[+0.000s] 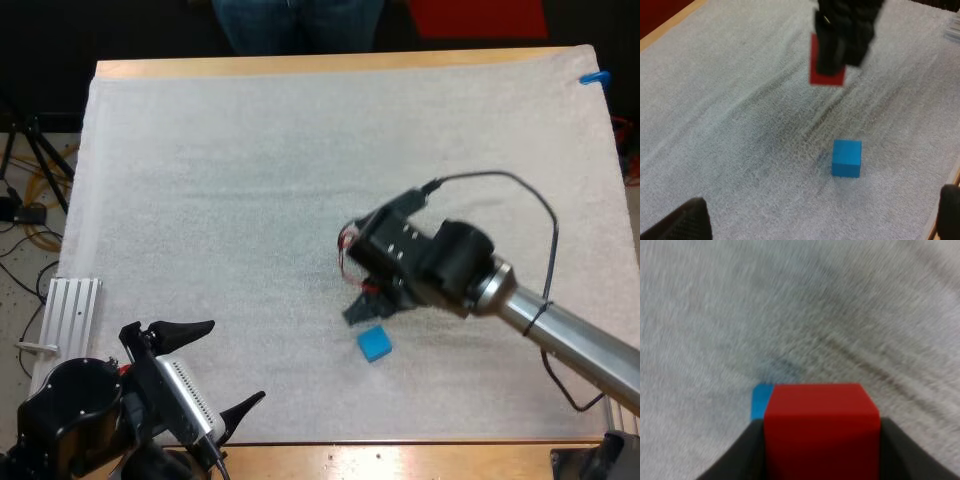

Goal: Stack red cube on blue cube

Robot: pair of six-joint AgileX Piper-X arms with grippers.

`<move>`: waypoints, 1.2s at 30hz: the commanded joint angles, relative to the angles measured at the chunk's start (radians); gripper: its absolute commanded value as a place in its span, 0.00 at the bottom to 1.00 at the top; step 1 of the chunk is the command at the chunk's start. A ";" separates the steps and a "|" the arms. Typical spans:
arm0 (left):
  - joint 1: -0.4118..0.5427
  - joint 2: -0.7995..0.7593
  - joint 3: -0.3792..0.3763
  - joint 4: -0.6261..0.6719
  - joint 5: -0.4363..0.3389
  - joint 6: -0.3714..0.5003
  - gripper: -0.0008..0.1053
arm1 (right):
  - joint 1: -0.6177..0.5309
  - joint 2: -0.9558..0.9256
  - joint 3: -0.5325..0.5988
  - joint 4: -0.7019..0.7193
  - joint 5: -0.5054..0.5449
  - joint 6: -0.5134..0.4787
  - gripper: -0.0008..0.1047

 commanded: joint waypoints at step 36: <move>-0.006 0.004 -0.005 -0.002 -0.007 0.007 0.83 | 0.065 0.107 0.269 -0.270 -0.104 0.157 0.21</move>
